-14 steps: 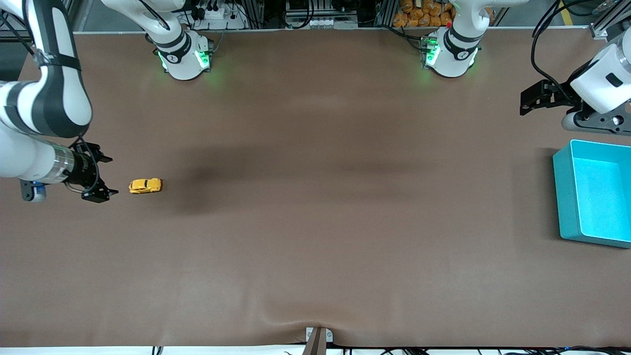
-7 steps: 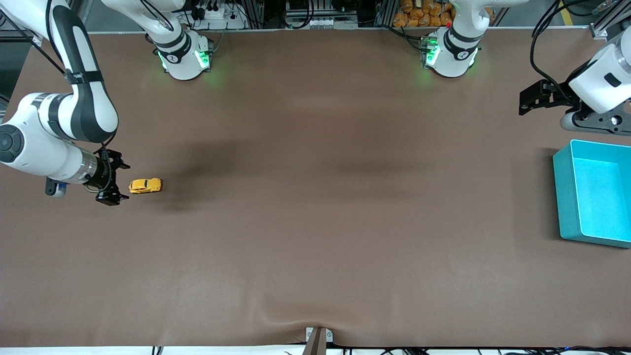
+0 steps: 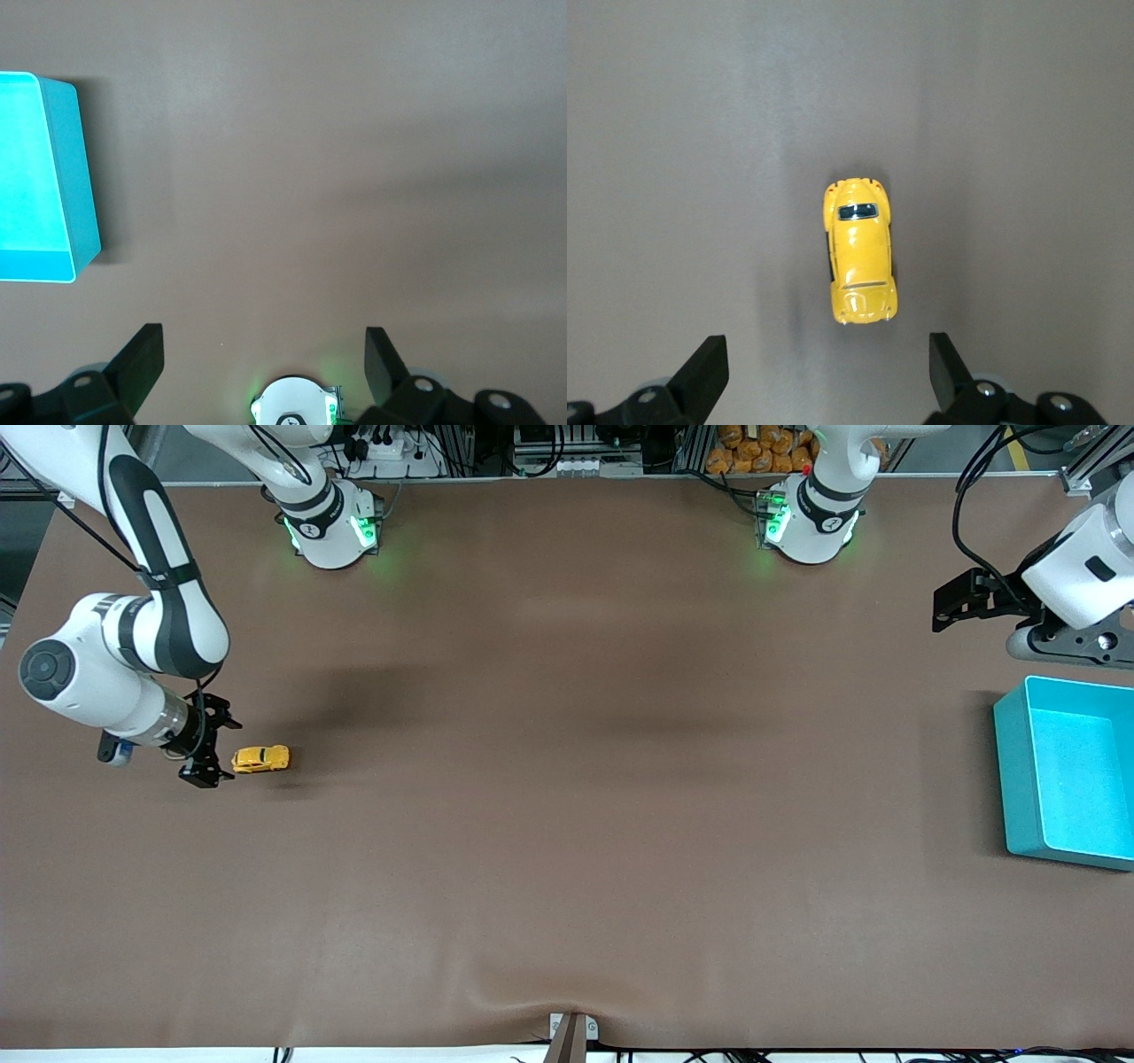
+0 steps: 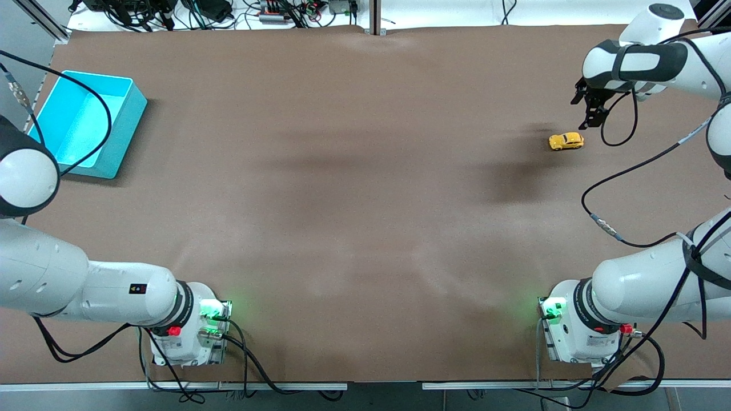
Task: Wind and store yellow beetle car
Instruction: 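Lower the open right gripper over the yellow car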
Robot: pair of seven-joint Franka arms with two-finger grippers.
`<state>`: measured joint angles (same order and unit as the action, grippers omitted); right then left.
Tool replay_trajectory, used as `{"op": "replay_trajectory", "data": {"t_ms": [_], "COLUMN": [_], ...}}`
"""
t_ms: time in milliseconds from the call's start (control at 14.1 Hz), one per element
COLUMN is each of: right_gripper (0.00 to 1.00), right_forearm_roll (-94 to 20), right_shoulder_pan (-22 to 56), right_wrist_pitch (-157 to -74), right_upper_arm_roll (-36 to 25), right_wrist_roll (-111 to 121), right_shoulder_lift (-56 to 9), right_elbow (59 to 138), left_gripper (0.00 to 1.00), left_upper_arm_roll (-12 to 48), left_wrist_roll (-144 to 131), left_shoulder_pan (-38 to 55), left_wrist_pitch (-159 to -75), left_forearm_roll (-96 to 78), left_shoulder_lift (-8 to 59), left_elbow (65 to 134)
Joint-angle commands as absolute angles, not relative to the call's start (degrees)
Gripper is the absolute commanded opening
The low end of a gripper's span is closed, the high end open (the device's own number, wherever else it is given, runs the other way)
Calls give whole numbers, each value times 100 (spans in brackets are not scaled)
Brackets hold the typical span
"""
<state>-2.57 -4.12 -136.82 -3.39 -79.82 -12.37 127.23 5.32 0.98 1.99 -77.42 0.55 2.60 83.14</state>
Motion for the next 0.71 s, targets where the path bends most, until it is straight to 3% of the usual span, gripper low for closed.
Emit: {"op": "replay_trajectory", "data": {"t_ms": [0,639], "right_gripper": [100,100], "right_forearm_roll": [-290,-281], "right_shoulder_pan": [-571,-598], "right_wrist_pitch": [-13904,-14906], "right_upper_arm_roll": [-272,-272], "right_wrist_roll": [-8007,-7972], "right_shoulder_lift": [-1178,-1907], "right_elbow": [12973,13096], "left_gripper": [100,100], "left_upper_arm_roll": [536,554], "left_wrist_roll": [-18,-227], "left_shoulder_pan": [202,185], "left_wrist_pitch": [-7717,-7717], "left_forearm_roll": [-62,-218], "left_shoulder_lift": [246,229], "left_elbow": [8297,8297]}}
